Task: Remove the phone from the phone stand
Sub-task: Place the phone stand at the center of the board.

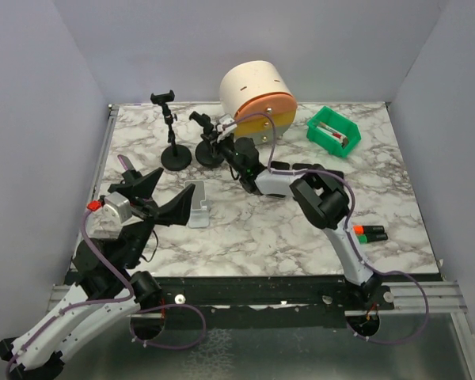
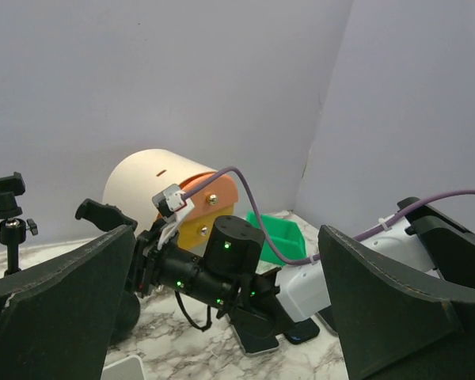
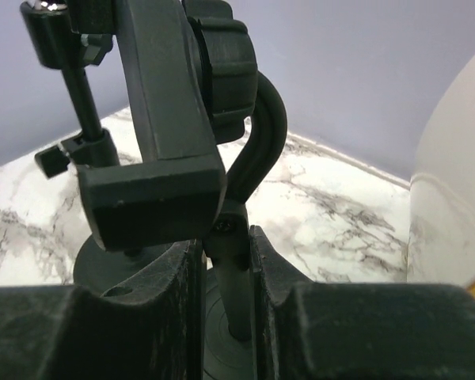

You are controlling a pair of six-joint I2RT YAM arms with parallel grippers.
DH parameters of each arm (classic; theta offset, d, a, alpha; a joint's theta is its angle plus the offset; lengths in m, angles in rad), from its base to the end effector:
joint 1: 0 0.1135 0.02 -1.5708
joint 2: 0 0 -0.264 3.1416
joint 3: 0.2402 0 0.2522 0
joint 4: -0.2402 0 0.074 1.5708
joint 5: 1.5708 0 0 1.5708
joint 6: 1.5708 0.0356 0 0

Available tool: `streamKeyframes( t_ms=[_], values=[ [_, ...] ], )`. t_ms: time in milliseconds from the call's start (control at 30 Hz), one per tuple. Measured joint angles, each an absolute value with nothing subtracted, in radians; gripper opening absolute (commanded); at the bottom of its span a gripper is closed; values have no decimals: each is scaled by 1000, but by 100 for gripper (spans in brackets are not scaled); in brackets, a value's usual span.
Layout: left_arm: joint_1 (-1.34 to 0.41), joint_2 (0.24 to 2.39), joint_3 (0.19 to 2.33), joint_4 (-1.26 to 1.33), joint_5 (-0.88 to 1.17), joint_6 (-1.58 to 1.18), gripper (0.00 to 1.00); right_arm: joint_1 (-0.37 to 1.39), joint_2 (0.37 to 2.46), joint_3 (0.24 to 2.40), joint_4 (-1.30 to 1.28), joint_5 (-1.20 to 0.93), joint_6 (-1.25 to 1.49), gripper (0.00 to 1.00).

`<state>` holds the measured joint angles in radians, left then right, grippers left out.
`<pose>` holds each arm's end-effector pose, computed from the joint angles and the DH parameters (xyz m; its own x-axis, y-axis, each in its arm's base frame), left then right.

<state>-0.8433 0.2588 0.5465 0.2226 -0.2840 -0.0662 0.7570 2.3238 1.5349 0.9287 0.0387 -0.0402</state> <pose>0.0587 -0.0509 0.3609 0.2874 -0.4183 -0.8616 0.5746 0.7950 -0.1943 0.3820 0.3590 0.1899 0.1277 0.0654 -0.9897 -0.6538 0.7559 -0.0344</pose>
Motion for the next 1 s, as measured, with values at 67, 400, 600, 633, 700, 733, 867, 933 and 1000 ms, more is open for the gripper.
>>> streamKeyframes(
  t_ms=[67, 400, 600, 633, 700, 733, 867, 933, 1000],
  values=[
    [-843, 259, 544, 223, -283, -66, 99, 754, 2357, 1588, 918, 35, -41, 0],
    [-843, 269, 541, 223, -281, -66, 99, 744, 2424, 1681, 828, 36, -72, 12],
    [-843, 272, 541, 223, -281, -66, 99, 744, 2416, 1658, 834, 35, -57, 72],
    [-843, 273, 541, 223, -281, -66, 99, 744, 2408, 1642, 834, 34, -54, 81],
    [-843, 273, 541, 223, -281, -66, 99, 744, 2390, 1606, 836, 25, -43, 97],
    [-843, 274, 541, 223, -281, -66, 99, 744, 2378, 1588, 835, 18, -37, 99],
    [-843, 276, 541, 223, -281, -66, 99, 748, 2290, 1490, 839, -7, -21, 100],
    [-843, 279, 540, 225, -287, -66, 99, 752, 2221, 1425, 846, -13, -13, 100],
    [-843, 285, 537, 239, -318, -69, 99, 759, 2136, 1355, 852, -13, 2, 100]
  ],
)
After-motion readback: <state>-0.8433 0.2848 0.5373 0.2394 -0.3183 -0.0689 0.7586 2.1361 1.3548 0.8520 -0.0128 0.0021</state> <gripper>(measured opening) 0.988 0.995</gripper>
